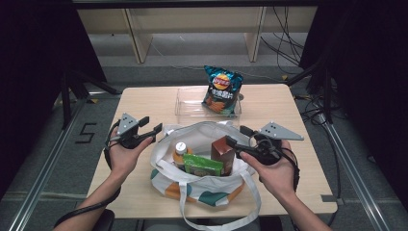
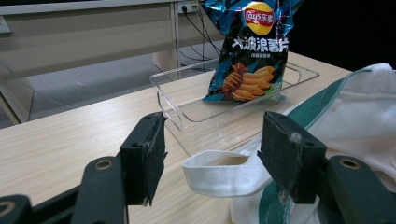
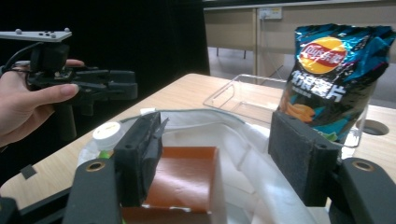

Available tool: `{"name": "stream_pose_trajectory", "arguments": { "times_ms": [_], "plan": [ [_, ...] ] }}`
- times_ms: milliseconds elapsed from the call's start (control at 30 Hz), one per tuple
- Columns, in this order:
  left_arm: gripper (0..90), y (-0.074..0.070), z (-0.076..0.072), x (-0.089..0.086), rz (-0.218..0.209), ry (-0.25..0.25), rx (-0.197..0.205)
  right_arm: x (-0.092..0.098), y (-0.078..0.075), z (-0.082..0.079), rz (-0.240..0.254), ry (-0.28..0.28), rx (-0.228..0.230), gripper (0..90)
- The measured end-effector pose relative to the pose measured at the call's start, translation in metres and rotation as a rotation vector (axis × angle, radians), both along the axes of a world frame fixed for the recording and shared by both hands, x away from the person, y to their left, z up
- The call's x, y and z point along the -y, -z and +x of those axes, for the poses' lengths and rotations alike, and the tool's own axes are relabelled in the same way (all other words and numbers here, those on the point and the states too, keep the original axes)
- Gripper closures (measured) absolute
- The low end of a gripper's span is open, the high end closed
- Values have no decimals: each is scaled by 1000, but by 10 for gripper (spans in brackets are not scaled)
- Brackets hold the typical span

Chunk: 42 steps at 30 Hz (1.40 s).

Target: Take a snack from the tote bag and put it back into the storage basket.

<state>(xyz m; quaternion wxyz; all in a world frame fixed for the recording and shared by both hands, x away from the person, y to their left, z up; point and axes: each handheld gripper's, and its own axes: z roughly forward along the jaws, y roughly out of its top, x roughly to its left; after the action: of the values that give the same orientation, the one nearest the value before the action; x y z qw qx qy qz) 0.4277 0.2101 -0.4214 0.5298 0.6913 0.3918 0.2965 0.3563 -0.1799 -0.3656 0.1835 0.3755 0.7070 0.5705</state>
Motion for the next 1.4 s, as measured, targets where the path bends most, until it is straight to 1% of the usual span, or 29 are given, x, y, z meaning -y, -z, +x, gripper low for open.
{"name": "stream_pose_trajectory", "arguments": {
  "times_ms": [133,167,300,433,467,500,567,600,633,667,700,767,800,833,867,900,933,967,1000,1100,1133,1167,1200,1233,1267,1300,1333,1367,1400],
  "plan": [
    [396,-1,0,2,-2,2,7,-4,0,-4,4,-9,9,333],
    [396,-1,0,2,3,2,2,-5,0,-6,6,-7,-6,330],
    [396,0,0,2,2,6,4,-10,4,-6,-16,-19,8,309],
    [396,-1,0,0,-1,4,9,-17,10,-6,-28,-36,-2,290],
    [396,-1,0,0,-5,2,7,-17,12,-5,-45,-34,4,285],
    [396,-1,0,0,-6,1,6,-20,13,-5,-33,-38,-5,281],
    [396,-1,0,0,-5,1,6,-20,15,-5,-49,-32,-18,275],
    [396,-1,0,0,-3,3,7,-20,16,-4,-60,-43,-10,272],
    [396,-1,0,1,-3,3,7,-22,17,-5,-41,-36,-21,268],
    [396,-1,0,1,-4,2,7,-24,18,-6,-52,-29,-29,265],
    [396,-1,0,1,-4,2,7,-26,19,-7,-46,-32,-34,264],
    [396,-1,0,1,-3,2,7,-27,21,-7,-58,-39,-31,263],
    [396,-1,0,1,-3,3,8,-26,22,-4,-86,-49,-2,262],
    [396,-1,0,0,-2,4,8,-27,23,-3,-75,-54,-12,262],
    [396,-1,0,1,-4,3,8,-28,24,-4,-66,-37,-35,262],
    [396,-1,0,1,-4,3,7,-28,23,-5,-70,-34,-48,263],
    [396,-1,0,1,-5,3,7,-28,25,-3,-73,-40,-21,263],
    [396,-1,0,1,-5,3,7,-27,25,-2,-93,-37,-11,263],
    [396,-1,0,1,-5,4,8,-28,26,-2,-84,-46,-25,263],
    [395,-1,1,0,-4,5,9,-30,27,-2,-86,-51,-20,269],
    [395,-1,1,0,-4,4,8,-29,26,-2,-98,-47,-25,275],
    [395,-1,1,1,-5,3,7,-29,27,-1,-109,-50,1,282],
    [395,-1,1,1,-5,3,7,-30,28,-1,-90,-58,-22,284],
    [395,-1,1,1,-6,2,7,-31,28,-2,-87,-60,-23,289],
    [395,-1,1,1,-5,3,7,-30,29,-1,-123,-58,3,293],
    [395,-1,1,1,-4,3,7,-32,30,-2,-106,-63,-16,294],
    [395,-1,1,1,-5,4,7,-32,31,-2,-112,-54,-12,296],
    [395,-1,1,1,-5,4,7,-33,32,-2,-103,-58,-31,297],
    [395,-1,1,1,-4,4,7,-32,32,-2,-118,-48,-29,298]
  ]
}}
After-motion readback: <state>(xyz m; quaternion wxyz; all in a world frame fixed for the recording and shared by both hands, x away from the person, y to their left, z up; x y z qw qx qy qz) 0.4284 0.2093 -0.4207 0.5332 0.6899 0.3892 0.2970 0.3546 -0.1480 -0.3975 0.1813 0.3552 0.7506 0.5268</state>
